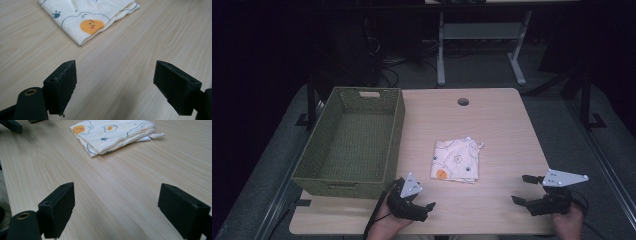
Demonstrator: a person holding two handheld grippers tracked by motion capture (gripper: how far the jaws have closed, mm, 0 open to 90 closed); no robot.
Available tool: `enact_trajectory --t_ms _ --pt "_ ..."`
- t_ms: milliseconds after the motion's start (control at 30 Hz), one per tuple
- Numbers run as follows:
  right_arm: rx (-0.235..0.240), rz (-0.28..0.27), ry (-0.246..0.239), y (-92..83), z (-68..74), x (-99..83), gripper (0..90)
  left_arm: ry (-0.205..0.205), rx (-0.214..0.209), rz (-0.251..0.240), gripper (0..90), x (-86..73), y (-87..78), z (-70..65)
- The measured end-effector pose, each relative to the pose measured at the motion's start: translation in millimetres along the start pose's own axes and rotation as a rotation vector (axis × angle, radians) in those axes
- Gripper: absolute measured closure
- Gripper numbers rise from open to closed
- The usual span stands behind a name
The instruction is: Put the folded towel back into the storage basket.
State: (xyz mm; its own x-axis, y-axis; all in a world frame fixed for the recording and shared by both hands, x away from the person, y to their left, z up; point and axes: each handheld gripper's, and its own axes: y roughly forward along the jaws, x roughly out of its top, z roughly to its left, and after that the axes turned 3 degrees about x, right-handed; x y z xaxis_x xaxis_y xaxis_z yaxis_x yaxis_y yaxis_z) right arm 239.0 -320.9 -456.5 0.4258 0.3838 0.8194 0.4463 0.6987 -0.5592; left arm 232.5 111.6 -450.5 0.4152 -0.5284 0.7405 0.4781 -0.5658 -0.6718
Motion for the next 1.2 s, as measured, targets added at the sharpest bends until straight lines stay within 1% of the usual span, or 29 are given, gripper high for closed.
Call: enact_trajectory --t_ms 100,133,233,300,333,367,400,500,600,667,867,900,933,1000,1100,1133,1167,1200 --pt "0.003 -0.003 0.004 0.6 0.2 0.5 13.5 0.006 0.005 0.007 18.7 -0.3 0.4 -0.3" --pt "0.004 -0.003 0.002 1.0 0.5 0.4 13.5 0.01 0.002 0.014 18.7 0.1 1.1 -0.7" --pt "0.003 -0.007 -0.001 0.3 0.7 0.1 13.5 0.01 -0.005 0.013 18.7 1.6 3.3 -1.7" --pt "0.004 -0.008 0.002 -0.3 0.9 0.3 13.5 0.016 -0.006 0.021 18.7 2.2 4.2 -2.1" --pt "0.001 -0.013 0.008 -1.1 0.8 0.2 13.5 0.032 -0.004 0.032 18.7 4.8 6.5 -4.2" --pt "0.001 -0.013 0.008 -1.1 0.8 0.2 13.5 0.032 -0.004 0.032 18.7 4.8 6.5 -4.2" --pt "-0.003 -0.015 0.009 -1.6 0.7 0.1 13.5 0.049 0.0 0.032 18.7 9.0 7.4 -4.9" --pt "-0.002 -0.015 0.01 -1.8 0.7 0.1 13.5 0.059 -0.002 0.027 18.7 13.9 9.4 -4.9" --pt "0.0 -0.014 0.007 -1.6 0.9 0.1 13.5 0.076 -0.004 0.044 18.8 21.2 14.5 -4.2" --pt "0.0 -0.015 0.006 -1.8 1.2 0.0 13.5 0.077 -0.003 0.051 18.8 23.0 15.7 -4.2" --pt "0.003 -0.023 0.004 -2.6 1.8 0.6 13.5 0.103 -0.003 0.093 19.0 39.2 24.0 -1.1" --pt "0.003 -0.023 0.004 -2.6 1.8 0.6 13.5 0.103 -0.003 0.093 19.5 39.2 24.0 -1.1" --pt "0.004 -0.023 0.003 -2.8 1.9 0.8 13.5 0.112 -0.007 0.106 20.0 45.2 26.9 0.1" --pt "0.006 -0.025 0.0 -2.9 1.7 0.7 13.5 0.125 -0.003 0.118 20.4 51.4 30.2 0.3" --pt "0.009 -0.029 -0.004 -2.7 1.7 0.7 13.5 0.125 -0.007 0.123 20.8 57.8 33.3 0.8" --pt "0.013 -0.032 -0.001 -2.3 2.2 0.9 13.5 0.13 -0.012 0.128 20.9 64.4 36.2 0.2" --pt "0.015 -0.032 -0.002 -2.4 2.4 1.0 13.5 0.13 -0.012 0.128 20.9 64.4 36.2 0.2" --pt "0.016 -0.032 -0.002 -2.6 2.7 1.2 13.5 0.138 -0.004 0.131 20.9 71.0 39.4 -1.4"
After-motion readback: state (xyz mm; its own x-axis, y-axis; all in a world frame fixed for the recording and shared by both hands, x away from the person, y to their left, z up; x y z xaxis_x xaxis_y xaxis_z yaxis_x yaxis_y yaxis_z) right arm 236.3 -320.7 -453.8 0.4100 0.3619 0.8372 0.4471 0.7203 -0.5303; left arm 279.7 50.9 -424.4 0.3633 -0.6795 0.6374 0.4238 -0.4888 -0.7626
